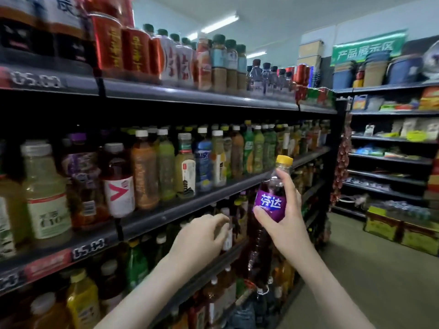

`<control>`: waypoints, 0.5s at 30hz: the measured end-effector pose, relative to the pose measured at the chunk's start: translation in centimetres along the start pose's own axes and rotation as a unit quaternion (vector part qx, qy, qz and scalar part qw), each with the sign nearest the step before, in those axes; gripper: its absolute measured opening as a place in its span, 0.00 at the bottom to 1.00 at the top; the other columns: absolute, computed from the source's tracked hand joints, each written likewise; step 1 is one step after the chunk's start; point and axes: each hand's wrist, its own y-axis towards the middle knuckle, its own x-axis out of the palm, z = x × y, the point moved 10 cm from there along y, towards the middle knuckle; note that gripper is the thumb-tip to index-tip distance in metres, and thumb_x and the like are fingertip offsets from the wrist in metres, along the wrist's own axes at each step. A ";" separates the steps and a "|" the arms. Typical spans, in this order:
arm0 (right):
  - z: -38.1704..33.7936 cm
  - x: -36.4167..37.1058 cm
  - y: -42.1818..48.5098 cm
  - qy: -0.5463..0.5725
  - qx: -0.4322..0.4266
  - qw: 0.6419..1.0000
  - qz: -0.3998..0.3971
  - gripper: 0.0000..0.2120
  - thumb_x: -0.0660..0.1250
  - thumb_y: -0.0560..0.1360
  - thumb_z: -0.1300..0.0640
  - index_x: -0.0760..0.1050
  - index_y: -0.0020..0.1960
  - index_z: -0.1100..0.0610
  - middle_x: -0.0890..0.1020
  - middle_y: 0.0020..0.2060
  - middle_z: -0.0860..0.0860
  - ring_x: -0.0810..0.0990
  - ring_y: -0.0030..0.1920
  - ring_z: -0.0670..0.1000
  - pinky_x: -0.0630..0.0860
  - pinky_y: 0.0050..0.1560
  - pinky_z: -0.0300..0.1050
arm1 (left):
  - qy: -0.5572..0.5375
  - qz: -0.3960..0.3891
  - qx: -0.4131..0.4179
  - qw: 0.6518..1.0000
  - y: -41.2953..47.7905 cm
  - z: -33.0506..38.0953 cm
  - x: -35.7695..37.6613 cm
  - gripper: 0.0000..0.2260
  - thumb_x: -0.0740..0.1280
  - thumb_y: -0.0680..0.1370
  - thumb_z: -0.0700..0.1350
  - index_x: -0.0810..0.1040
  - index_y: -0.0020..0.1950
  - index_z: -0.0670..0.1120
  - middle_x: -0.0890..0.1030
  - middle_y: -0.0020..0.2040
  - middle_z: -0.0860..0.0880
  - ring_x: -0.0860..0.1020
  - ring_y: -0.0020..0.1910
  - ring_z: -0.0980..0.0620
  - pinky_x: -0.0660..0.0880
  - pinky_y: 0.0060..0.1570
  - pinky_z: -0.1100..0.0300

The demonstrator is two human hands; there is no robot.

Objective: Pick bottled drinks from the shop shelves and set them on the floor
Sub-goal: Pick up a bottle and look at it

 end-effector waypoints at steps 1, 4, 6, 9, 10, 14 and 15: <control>1.6 -1.0 1.3 -0.015 -0.003 1.000 0.000 0.38 0.72 0.73 0.62 0.59 0.66 0.27 0.62 0.64 0.40 0.74 0.52 0.34 0.76 0.45 0.30 | -0.017 -0.003 0.002 1.000 2.4 0.4 1.8 0.12 0.56 0.81 0.56 0.77 0.58 0.57 0.79 0.50 0.57 0.77 0.50 0.57 0.74 0.50 0.60; 6.3 -4.4 5.6 -0.074 0.004 0.997 0.000 0.39 0.72 0.74 0.62 0.58 0.66 0.26 0.59 0.67 0.40 0.69 0.58 0.31 0.72 0.53 0.26 | -0.057 -0.019 0.030 0.998 10.5 3.3 6.6 0.13 0.56 0.81 0.57 0.78 0.55 0.54 0.78 0.46 0.57 0.77 0.49 0.56 0.74 0.50 0.58; 9.2 -7.2 8.6 -0.103 0.001 0.995 0.003 0.39 0.71 0.74 0.61 0.57 0.66 0.25 0.57 0.68 0.39 0.65 0.60 0.27 0.68 0.53 0.21 | -0.063 -0.023 0.061 0.996 16.3 6.4 9.8 0.13 0.57 0.81 0.56 0.78 0.58 0.53 0.80 0.51 0.54 0.77 0.53 0.54 0.74 0.53 0.54; 14.2 -12.9 12.8 -0.126 0.010 0.992 0.029 0.39 0.71 0.74 0.61 0.57 0.67 0.26 0.57 0.68 0.41 0.65 0.60 0.26 0.66 0.53 0.20 | -0.090 -0.047 0.098 0.990 23.7 11.4 15.4 0.13 0.59 0.81 0.51 0.78 0.60 0.51 0.81 0.54 0.50 0.78 0.54 0.50 0.74 0.54 0.52; 16.0 -15.0 14.1 -0.130 0.016 0.991 0.041 0.39 0.71 0.74 0.61 0.57 0.67 0.26 0.57 0.68 0.41 0.65 0.60 0.26 0.66 0.53 0.20 | -0.098 -0.054 0.106 0.988 25.7 12.8 17.4 0.12 0.59 0.81 0.50 0.78 0.59 0.50 0.81 0.54 0.49 0.78 0.54 0.49 0.74 0.54 0.52; 23.6 -23.6 19.6 -0.149 0.027 0.986 0.067 0.38 0.71 0.74 0.60 0.57 0.68 0.27 0.58 0.67 0.39 0.63 0.60 0.25 0.65 0.54 0.19 | -0.126 -0.065 0.135 0.981 33.6 17.4 24.9 0.11 0.60 0.80 0.49 0.78 0.58 0.51 0.82 0.53 0.51 0.79 0.53 0.52 0.75 0.53 0.53; 25.6 -25.7 21.0 -0.149 0.026 0.986 0.068 0.38 0.71 0.74 0.60 0.57 0.68 0.27 0.58 0.67 0.39 0.62 0.61 0.25 0.65 0.54 0.19 | -0.134 -0.066 0.145 0.978 35.7 18.6 26.8 0.11 0.60 0.80 0.49 0.78 0.58 0.51 0.82 0.53 0.52 0.79 0.52 0.53 0.75 0.53 0.53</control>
